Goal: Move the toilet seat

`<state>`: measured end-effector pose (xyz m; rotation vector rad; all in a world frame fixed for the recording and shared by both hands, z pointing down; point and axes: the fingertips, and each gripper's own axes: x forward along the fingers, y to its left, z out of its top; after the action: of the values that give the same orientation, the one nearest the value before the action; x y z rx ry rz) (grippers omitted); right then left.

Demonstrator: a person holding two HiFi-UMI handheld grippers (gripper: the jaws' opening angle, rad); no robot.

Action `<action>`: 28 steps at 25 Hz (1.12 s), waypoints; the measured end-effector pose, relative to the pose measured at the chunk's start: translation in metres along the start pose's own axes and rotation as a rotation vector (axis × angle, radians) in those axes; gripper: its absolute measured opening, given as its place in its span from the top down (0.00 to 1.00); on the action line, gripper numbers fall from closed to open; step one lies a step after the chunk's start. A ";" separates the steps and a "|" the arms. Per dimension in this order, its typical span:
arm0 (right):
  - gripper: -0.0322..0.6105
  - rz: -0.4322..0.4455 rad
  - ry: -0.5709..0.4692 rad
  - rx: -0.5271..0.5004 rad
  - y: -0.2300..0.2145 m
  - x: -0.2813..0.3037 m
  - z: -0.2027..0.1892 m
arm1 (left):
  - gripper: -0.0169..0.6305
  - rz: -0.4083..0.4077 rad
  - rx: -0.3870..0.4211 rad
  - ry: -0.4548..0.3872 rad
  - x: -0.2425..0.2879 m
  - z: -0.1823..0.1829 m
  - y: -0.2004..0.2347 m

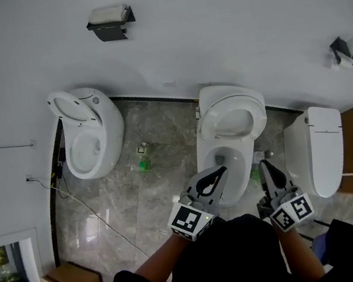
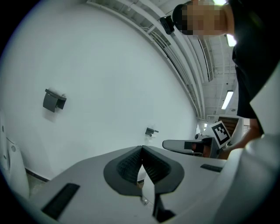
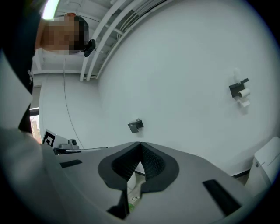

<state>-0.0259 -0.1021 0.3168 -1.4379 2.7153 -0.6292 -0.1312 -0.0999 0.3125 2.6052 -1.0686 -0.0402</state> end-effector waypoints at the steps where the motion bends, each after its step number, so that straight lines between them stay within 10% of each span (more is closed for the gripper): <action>1: 0.90 -0.009 0.001 -0.021 0.003 -0.009 0.000 | 0.95 0.016 0.008 0.001 -0.008 -0.003 -0.005; 13: 0.90 -0.098 -0.060 -0.095 0.033 -0.215 -0.025 | 0.95 0.054 -0.087 -0.027 -0.067 -0.035 -0.188; 19: 0.90 -0.143 -0.017 -0.137 0.060 -0.319 -0.056 | 0.95 0.075 0.048 -0.030 -0.108 -0.063 -0.307; 28: 0.90 -0.145 -0.037 -0.187 0.084 -0.392 -0.060 | 0.95 0.130 0.073 0.043 -0.147 -0.102 -0.348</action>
<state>0.1235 0.2718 0.2720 -1.6804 2.7227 -0.3554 0.0144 0.2629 0.2882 2.5816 -1.2431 0.0859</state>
